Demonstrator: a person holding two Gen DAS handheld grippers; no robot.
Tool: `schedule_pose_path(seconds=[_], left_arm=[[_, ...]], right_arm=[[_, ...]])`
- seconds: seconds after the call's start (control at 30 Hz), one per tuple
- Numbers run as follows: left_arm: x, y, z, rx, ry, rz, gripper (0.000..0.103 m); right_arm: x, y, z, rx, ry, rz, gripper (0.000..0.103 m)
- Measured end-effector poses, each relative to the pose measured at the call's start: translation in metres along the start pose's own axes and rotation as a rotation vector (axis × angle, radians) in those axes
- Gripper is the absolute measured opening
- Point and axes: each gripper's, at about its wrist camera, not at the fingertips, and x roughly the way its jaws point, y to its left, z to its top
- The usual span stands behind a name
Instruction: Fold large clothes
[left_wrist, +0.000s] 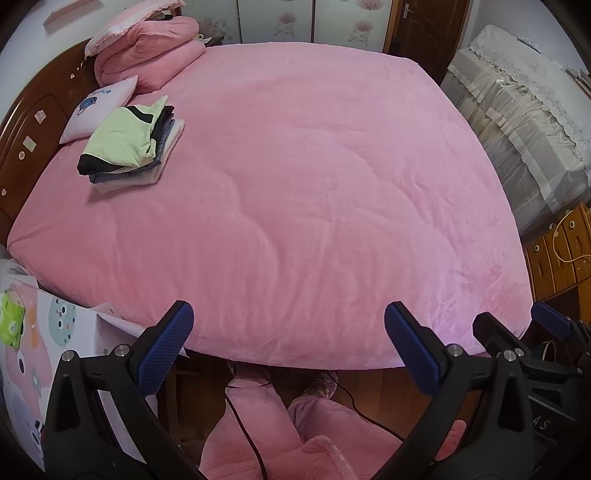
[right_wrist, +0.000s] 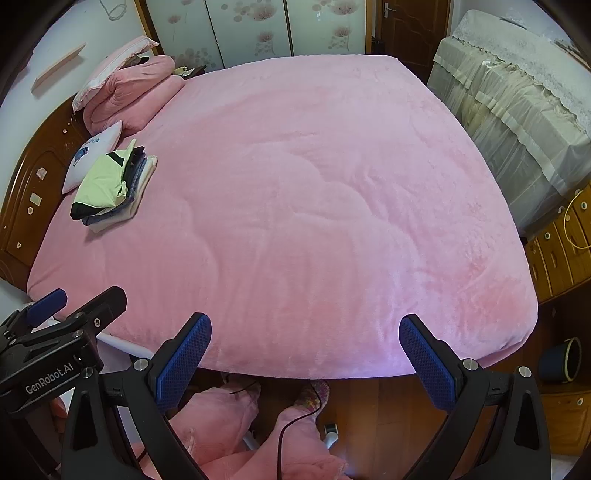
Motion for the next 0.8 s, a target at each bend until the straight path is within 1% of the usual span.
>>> schedule_pose_path(seconds=[0.47,0.73,0.8], left_arm=[[-0.001,-0.015,-0.001,0.008,-0.002,0.012,0.103],[-0.006,-0.02,0.001,0.025,-0.024,0.013,0.103],[-0.008,-0.022,0.002,0.03,-0.035,0.024,0.103]], right_arm=[[0.002,0.005,-0.004,0.015,-0.007,-0.007,0.103],[0.002,0.005,-0.003,0.025,-0.003,-0.019,0.103],[0.0,0.007,-0.003,0.026,-0.006,-0.025,0.103]])
